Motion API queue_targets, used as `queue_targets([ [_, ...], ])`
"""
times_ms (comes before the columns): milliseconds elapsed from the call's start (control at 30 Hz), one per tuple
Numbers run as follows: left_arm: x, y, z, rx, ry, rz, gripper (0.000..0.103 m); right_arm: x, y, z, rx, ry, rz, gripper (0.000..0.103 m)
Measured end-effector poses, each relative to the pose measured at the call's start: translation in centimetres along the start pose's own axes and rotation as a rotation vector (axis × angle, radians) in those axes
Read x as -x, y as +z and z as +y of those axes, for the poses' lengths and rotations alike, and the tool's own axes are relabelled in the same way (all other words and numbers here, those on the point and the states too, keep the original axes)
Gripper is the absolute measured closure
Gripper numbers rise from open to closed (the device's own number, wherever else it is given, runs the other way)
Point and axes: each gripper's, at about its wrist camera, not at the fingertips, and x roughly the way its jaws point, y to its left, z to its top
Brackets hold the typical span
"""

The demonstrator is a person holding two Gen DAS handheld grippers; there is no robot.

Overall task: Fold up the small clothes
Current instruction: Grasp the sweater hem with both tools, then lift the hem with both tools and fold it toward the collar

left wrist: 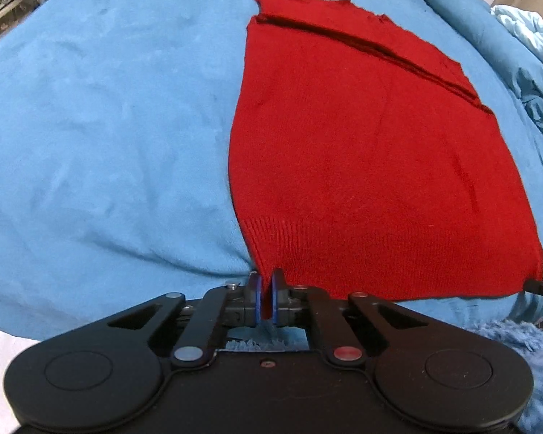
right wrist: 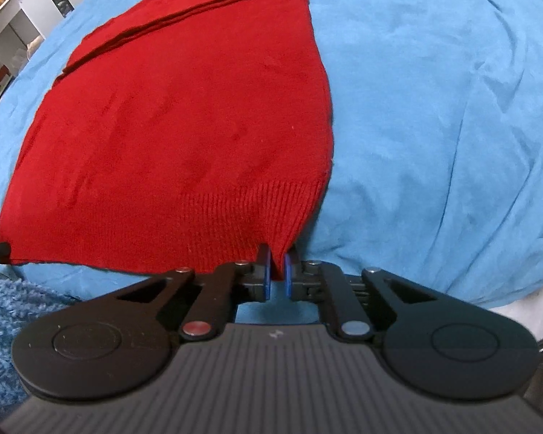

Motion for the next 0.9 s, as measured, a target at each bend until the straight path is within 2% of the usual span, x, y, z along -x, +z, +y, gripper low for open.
queue_targets([
  [167, 3.5, 0.7, -0.5, -0.026, -0.006, -0.076, 0.099, 3.1, 0.6, -0.3, -0.037, 0.06, -0.04, 0.081],
  [267, 5.9, 1.9, -0.6, -0.008, -0.04, -0.137, 0.099, 5.4, 1.6, -0.9, -0.077, 0.121, -0.089, 0.081],
  [467, 9.5, 6.3, -1.9, 0.048, -0.12, -0.269, 0.099, 10.4, 6.2, -2.1, -0.152, 0.256, -0.237, 0.082],
  [567, 10.3, 9.9, -2.4, 0.053, -0.149, -0.323, 0.099, 12.0, 10.0, -2.2, -0.155, 0.303, -0.32, 0.082],
  [700, 9.6, 16.1, -2.7, 0.04, -0.146, -0.385, 0.099, 11.7, 16.9, -2.2, -0.166, 0.361, -0.396, 0.082],
  [900, 4.2, 28.1, -2.9, 0.043, -0.106, -0.471, 0.099, 6.5, 28.4, -1.5, -0.129, 0.346, -0.498, 0.082],
])
